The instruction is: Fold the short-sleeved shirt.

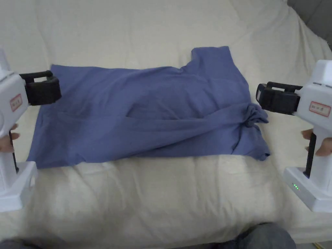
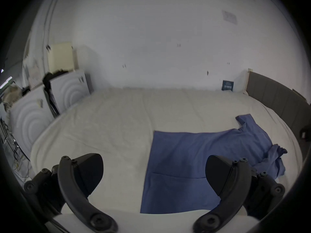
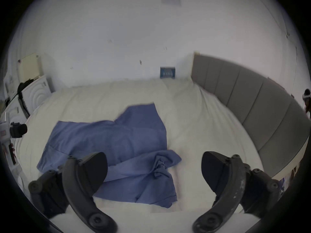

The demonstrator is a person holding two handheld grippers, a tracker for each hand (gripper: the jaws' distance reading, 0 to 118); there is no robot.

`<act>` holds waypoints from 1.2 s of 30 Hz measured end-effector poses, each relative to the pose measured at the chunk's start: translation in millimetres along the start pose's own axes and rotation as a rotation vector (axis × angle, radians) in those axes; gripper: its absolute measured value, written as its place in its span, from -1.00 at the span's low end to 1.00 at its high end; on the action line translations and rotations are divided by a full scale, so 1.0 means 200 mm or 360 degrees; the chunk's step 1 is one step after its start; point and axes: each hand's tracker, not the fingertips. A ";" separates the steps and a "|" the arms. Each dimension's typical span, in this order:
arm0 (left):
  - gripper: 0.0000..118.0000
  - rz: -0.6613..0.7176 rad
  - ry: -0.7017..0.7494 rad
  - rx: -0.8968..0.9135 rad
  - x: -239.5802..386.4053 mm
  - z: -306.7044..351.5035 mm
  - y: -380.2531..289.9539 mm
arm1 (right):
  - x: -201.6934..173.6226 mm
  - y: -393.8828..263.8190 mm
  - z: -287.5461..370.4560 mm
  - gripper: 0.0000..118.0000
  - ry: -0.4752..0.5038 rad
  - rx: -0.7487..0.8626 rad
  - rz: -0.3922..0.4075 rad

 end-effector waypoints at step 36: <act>1.00 0.0086 -0.0113 -0.1042 -0.17 -0.28 -0.33 | -0.14 -0.23 0.37 -0.98 0.0115 0.0078 -0.0168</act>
